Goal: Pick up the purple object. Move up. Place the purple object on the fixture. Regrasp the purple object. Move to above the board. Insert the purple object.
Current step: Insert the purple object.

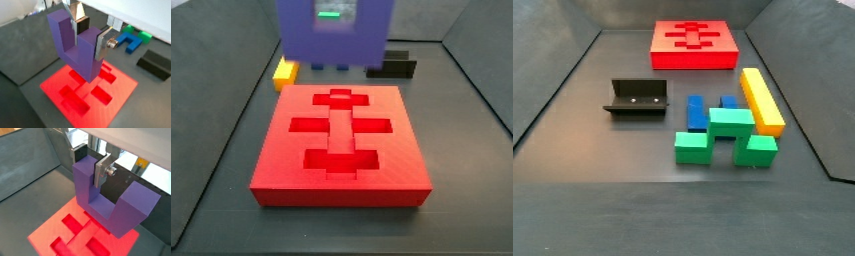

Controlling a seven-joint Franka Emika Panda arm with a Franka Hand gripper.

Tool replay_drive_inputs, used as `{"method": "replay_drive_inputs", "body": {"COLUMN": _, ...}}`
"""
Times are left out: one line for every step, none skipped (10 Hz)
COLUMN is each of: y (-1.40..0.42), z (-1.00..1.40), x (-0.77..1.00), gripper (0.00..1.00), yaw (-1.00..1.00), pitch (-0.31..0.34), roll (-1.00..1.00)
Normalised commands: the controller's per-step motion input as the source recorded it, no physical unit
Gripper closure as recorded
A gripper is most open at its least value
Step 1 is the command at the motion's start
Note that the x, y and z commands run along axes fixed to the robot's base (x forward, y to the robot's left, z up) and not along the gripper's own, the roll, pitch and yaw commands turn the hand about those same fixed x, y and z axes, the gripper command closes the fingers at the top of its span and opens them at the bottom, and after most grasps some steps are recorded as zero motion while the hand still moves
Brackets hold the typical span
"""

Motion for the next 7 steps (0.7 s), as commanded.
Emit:
{"method": "replay_drive_inputs", "body": {"y": -0.36, "z": -0.69, "x": 0.42, "gripper": 1.00, "yaw": 0.00, "pitch": -0.034, "roll": -0.06}}
{"method": "replay_drive_inputs", "body": {"y": -0.32, "z": -0.76, "x": 0.35, "gripper": 1.00, "yaw": 0.00, "pitch": -0.057, "roll": -0.06}}
{"method": "replay_drive_inputs", "body": {"y": -0.26, "z": -0.82, "x": 0.23, "gripper": 1.00, "yaw": 0.00, "pitch": -0.083, "roll": -0.05}}
{"method": "replay_drive_inputs", "body": {"y": -0.18, "z": -0.80, "x": 0.11, "gripper": 1.00, "yaw": 0.00, "pitch": -0.089, "roll": -0.04}}
{"method": "replay_drive_inputs", "body": {"y": -0.10, "z": -0.72, "x": 0.00, "gripper": 1.00, "yaw": 0.00, "pitch": -0.054, "roll": 0.00}}
{"method": "replay_drive_inputs", "body": {"y": -0.08, "z": -0.65, "x": -0.03, "gripper": 1.00, "yaw": 0.06, "pitch": 0.001, "roll": 0.14}}
{"method": "replay_drive_inputs", "body": {"y": -0.02, "z": -0.66, "x": 0.00, "gripper": 1.00, "yaw": 0.14, "pitch": 0.000, "roll": 0.19}}
